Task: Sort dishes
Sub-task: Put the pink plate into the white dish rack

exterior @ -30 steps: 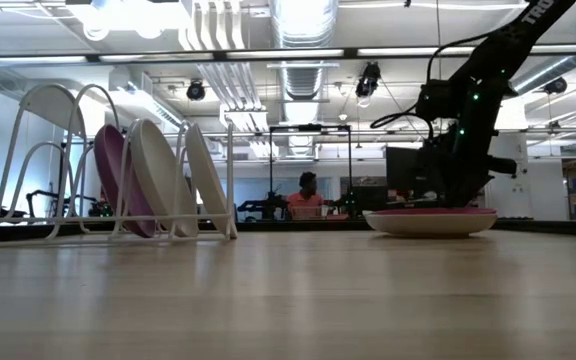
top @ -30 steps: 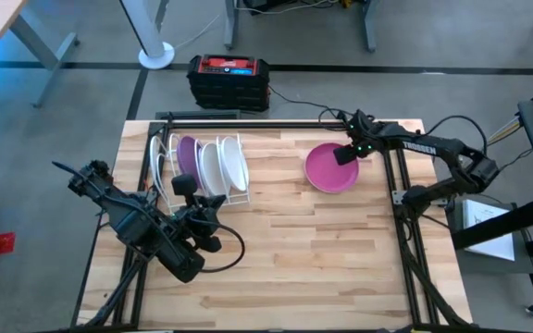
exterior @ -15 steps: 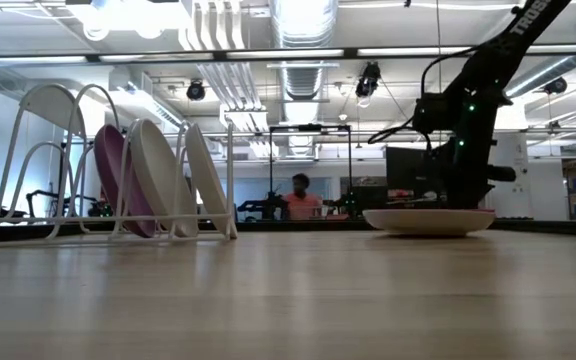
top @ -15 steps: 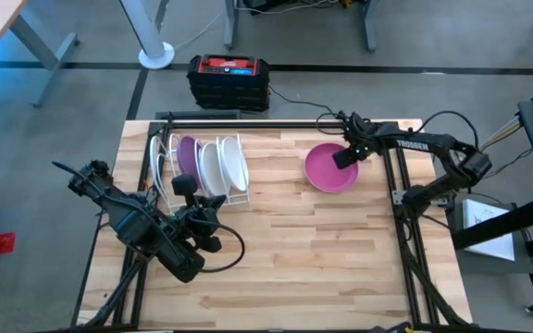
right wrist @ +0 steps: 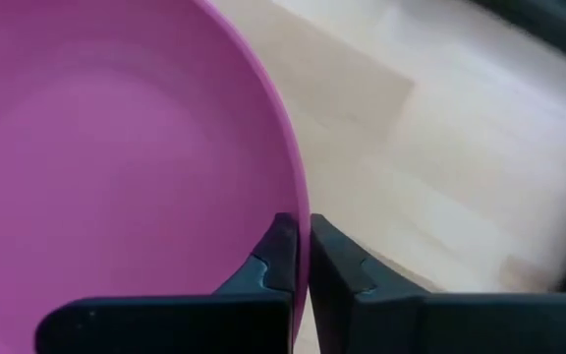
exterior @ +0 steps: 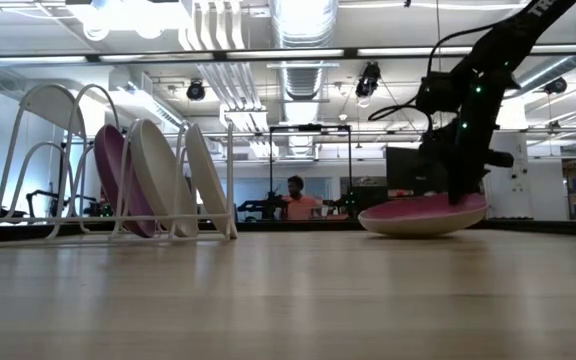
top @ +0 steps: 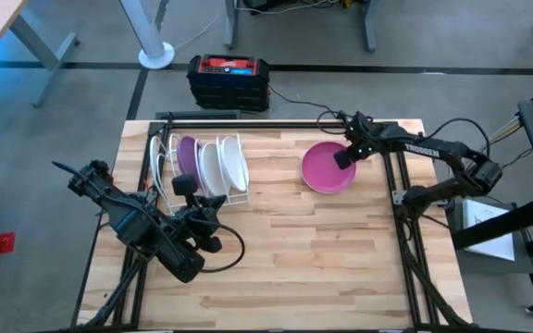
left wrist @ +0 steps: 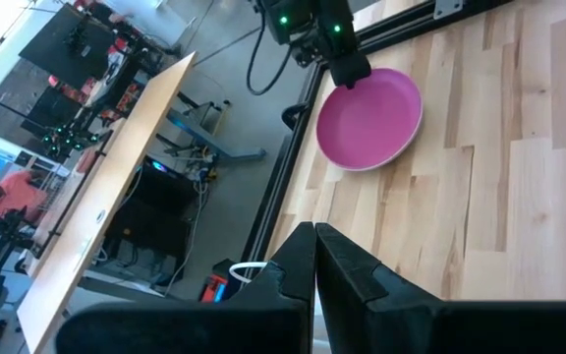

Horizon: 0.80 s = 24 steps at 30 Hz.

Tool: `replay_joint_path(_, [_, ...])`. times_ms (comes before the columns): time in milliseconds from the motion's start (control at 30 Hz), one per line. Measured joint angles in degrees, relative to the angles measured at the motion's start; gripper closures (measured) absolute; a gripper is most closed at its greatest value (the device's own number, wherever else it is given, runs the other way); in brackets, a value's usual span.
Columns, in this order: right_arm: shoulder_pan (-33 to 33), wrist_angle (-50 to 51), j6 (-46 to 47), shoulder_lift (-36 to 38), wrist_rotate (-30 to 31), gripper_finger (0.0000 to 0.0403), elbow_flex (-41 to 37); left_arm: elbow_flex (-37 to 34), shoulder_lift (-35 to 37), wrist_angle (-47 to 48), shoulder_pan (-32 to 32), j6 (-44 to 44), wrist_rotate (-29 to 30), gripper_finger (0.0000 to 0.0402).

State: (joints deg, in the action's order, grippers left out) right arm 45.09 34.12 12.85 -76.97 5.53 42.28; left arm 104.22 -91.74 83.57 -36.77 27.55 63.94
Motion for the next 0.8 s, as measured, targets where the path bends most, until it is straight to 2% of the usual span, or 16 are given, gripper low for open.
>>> replay_joint_path(200, [-1.5, 2.0, 0.6, 3.5, 3.1, 0.0402, 0.0, 0.0, 0.0, 0.0, 0.0, 0.0, 0.0, 0.0401])
replay_joint_path(367, [-2.0, 4.5, 1.4, 5.5, -7.3, 0.0402, 0.0, 0.0, 0.0, -0.3, 0.0, 0.0, 0.0, 0.0401])
replay_joint_path(433, [-2.8, 5.4, 2.5, 6.1, -4.4, 0.0403, 0.0, 0.0, 0.0, -0.5, 0.0, 0.0, 0.0, 0.0401])
replay_joint_path(500, [-3.8, 7.5, 4.1, 6.6, 4.1, 0.0403, 0.0, 0.0, 0.0, -0.5, 0.0, 0.0, 0.0, 0.0401])
replay_joint_path(533, [-4.1, 7.9, 4.7, 6.8, 5.2, 0.0403, 0.0, 0.0, 0.0, -0.5, 0.0, 0.0, 0.0, 0.0401])
replay_joint_path(633, [-4.6, 7.6, 3.3, 7.2, 1.0, 0.0403, 0.0, 0.0, 0.0, -0.5, 0.0, 0.0, 0.0, 0.0401])
replay_joint_path(800, [-5.1, 7.2, 3.3, 8.8, 1.2, 0.0403, 0.3, 0.0, 0.0, -0.6, 0.0, 0.0, 0.0, 0.0401])
